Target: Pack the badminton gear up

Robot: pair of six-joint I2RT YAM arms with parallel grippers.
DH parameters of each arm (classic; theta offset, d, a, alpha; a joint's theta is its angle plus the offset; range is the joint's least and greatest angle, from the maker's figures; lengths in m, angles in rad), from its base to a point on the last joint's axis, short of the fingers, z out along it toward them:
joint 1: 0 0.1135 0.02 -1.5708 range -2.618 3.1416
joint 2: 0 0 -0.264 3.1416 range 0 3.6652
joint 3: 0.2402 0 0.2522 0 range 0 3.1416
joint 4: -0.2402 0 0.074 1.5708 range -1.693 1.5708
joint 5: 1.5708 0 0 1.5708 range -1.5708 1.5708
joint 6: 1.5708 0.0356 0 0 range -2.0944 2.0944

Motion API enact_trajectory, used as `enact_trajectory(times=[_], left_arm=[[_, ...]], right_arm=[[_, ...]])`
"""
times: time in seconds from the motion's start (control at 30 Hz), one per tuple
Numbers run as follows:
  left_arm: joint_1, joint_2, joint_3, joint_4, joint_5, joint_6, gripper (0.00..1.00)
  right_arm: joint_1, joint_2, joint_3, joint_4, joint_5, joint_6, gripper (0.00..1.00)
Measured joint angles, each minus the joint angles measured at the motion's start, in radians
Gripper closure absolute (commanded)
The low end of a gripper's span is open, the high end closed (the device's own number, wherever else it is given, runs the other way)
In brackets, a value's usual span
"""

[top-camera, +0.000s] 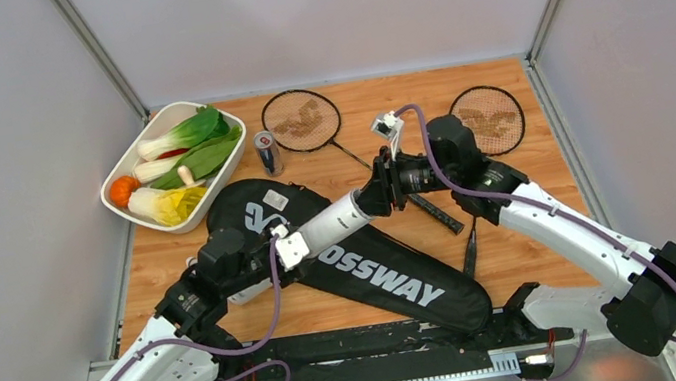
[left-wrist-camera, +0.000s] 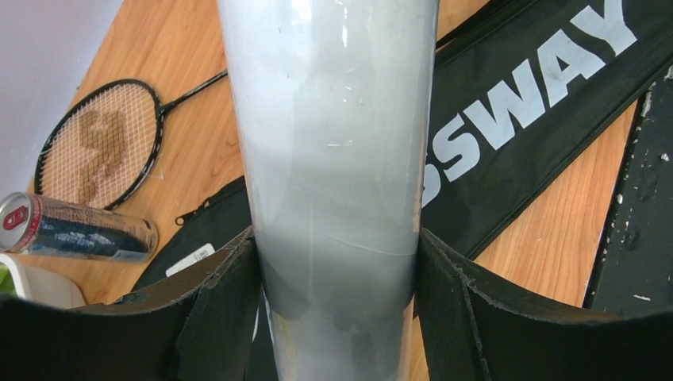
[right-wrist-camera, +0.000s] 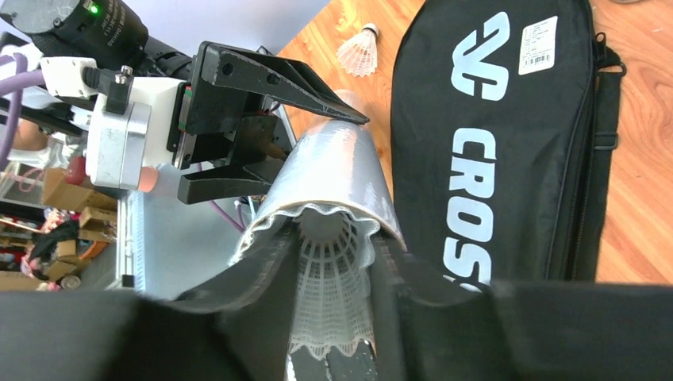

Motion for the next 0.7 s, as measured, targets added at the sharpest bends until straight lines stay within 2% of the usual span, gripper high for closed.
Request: enact_trajectory(times=[0.03,0.07,0.1,0.2,0.37,0.7], left_arm=[[0.0,-0.002,0.0,0.004,0.003,0.0,1.0],[-0.001,-0.002,0.0,0.007,0.006,0.0,1.0],[-0.001,-0.003,0.0,0.011,0.01,0.0,1.0],[-0.001,-0.003,0.0,0.031,0.013,0.0,1.0],[-0.001,-0.007,0.0,0.045,0.015,0.0,1.0],[-0.001,-0.012,0.0,0.046,0.022,0.0,1.0]], right_arm=[[0.003,0.0,-0.002,0.005,0.001,0.004,0.77],[0.003,-0.002,-0.003,0.008,0.004,0.007,0.77],[0.003,-0.006,-0.005,0.01,0.009,0.012,0.73],[0.003,-0.035,-0.005,0.009,0.036,0.023,0.49],[0.003,-0.117,-0.004,-0.003,0.085,0.024,0.38],[0.003,-0.147,0.025,-0.074,0.14,-0.005,0.36]])
